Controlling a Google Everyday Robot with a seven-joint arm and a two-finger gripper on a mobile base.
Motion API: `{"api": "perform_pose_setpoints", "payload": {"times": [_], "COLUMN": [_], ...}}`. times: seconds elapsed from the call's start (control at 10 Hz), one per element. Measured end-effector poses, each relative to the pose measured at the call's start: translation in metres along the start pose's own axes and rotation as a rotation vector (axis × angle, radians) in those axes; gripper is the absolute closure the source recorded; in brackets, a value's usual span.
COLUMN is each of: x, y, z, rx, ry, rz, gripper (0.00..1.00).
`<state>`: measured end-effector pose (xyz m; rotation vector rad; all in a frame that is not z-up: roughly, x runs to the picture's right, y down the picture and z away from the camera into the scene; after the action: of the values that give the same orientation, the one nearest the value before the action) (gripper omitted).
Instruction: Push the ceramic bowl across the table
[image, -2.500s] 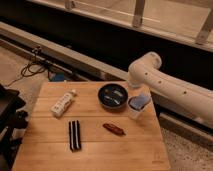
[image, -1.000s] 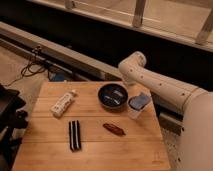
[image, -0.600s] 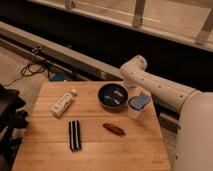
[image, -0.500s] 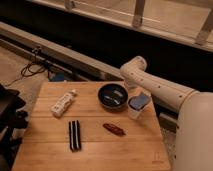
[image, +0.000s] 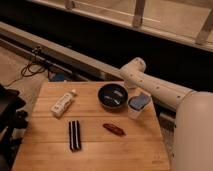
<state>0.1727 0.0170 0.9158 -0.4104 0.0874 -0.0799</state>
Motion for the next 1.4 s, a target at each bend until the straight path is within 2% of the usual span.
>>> {"api": "perform_pose_setpoints", "payload": {"times": [0.2, 0.4, 0.7, 0.9, 1.0, 1.1, 1.2, 1.3, 1.4], "x": [0.006, 0.010, 0.013, 0.005, -0.001, -0.008, -0.013, -0.016, -0.017], "y": [-0.001, 0.001, 0.008, 0.012, 0.011, 0.014, 0.014, 0.013, 0.004], "z": [0.005, 0.012, 0.026, 0.032, 0.032, 0.034, 0.034, 0.035, 0.032], "rx": [-0.003, -0.023, -0.079, -0.147, -0.155, -0.178, -0.187, -0.186, -0.175], "ry": [0.019, 0.029, 0.027, 0.004, -0.001, -0.007, -0.013, -0.008, -0.001], "rz": [0.003, 0.009, 0.007, -0.032, -0.056, -0.088, -0.108, -0.109, -0.098], "gripper": [1.00, 1.00, 0.99, 0.83, 0.75, 0.61, 0.54, 0.51, 0.54]}}
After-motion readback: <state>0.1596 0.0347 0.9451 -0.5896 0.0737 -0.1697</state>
